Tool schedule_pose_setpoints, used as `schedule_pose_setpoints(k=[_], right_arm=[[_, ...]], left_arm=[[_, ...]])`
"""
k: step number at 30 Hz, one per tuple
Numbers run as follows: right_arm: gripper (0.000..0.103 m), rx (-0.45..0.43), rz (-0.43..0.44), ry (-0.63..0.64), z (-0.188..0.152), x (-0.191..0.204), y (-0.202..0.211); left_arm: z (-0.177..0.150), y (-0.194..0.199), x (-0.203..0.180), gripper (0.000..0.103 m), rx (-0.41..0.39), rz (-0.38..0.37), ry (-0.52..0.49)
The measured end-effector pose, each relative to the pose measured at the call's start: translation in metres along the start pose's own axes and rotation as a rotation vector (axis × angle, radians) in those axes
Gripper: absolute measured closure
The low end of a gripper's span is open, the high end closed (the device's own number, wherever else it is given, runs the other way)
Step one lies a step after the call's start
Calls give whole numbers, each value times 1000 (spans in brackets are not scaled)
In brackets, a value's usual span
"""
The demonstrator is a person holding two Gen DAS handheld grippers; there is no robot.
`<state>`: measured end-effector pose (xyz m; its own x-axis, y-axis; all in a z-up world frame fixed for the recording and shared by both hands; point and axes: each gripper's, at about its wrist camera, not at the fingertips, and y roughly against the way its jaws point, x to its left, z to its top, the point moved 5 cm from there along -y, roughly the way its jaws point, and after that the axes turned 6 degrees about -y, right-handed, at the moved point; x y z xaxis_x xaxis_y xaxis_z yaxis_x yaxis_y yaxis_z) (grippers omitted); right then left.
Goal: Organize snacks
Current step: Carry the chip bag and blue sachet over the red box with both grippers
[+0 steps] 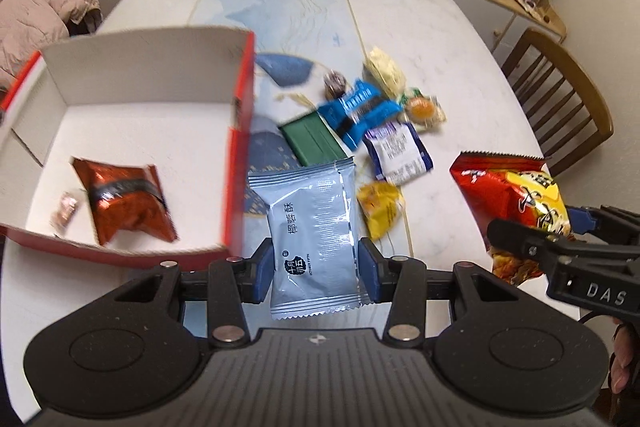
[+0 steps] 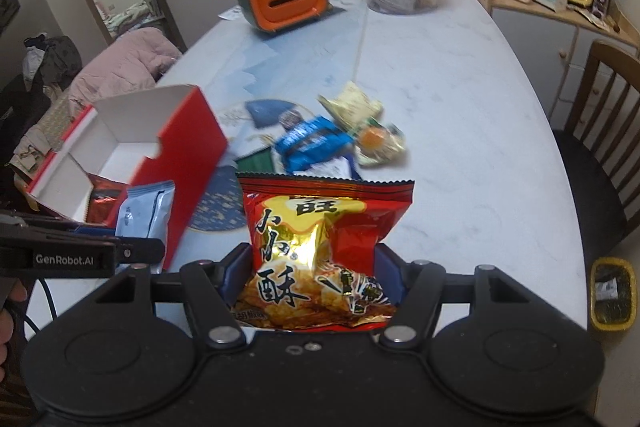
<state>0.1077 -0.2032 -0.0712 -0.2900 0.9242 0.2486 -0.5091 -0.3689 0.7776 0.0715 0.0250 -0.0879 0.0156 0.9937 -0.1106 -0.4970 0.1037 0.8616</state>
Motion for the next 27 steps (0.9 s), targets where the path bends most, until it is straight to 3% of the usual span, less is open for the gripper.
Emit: schedule_pose_setpoints(k=[17,27], right_arm=[[39,-55,71,133,39,117,-13],[39,-32,74,200,54,186,-53]], left_arm=[[23,44,99,60,-93,60,25],[27,41,174,60,-75,114,72]])
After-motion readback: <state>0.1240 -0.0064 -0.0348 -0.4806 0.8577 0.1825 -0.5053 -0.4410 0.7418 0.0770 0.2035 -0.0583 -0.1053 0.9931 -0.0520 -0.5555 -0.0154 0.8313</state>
